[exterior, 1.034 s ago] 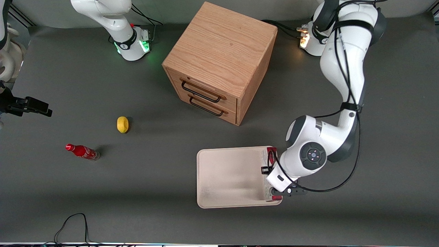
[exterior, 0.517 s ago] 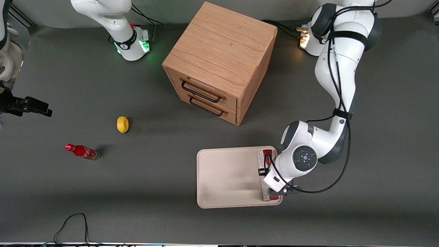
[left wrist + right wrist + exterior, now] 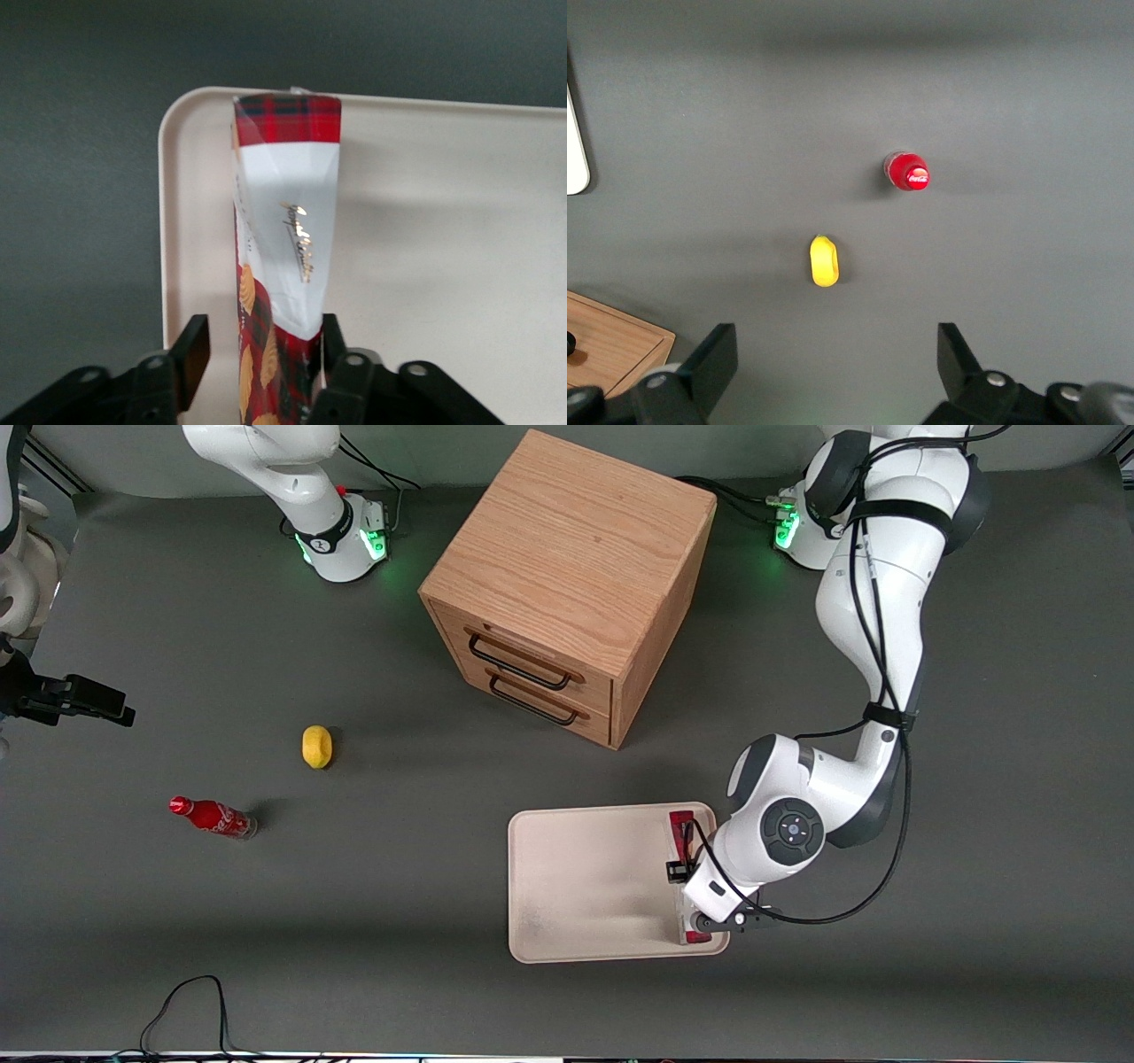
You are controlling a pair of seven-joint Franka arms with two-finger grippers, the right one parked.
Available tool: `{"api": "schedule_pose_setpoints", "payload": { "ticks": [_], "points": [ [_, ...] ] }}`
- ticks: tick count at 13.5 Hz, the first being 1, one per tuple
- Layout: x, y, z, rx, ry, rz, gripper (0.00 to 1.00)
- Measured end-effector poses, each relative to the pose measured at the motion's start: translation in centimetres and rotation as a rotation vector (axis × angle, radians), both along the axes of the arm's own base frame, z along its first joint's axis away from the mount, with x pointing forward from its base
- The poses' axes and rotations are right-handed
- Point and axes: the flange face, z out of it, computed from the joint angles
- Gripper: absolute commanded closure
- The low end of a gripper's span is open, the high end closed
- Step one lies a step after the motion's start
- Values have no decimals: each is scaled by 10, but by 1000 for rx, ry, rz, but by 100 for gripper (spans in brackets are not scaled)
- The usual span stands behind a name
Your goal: Place red cookie box on tray
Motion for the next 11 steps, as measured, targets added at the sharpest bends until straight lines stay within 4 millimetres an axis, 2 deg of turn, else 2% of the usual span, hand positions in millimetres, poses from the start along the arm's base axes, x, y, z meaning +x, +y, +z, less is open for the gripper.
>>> {"api": "schedule_pose_setpoints", "payload": {
  "ticks": [2, 3, 4, 5, 6, 8, 11],
  "points": [
    [0, 10, 21, 14, 21, 4, 0],
    [-3, 16, 38, 28, 43, 3, 0],
    [-5, 26, 62, 48, 63, 0, 0],
    [-11, 49, 111, 78, 80, -22, 0],
    [-16, 63, 141, 91, 81, -41, 0],
    [-31, 112, 187, 119, 87, -86, 0],
    [-70, 214, 241, 170, 97, -69, 0]
  ]
}}
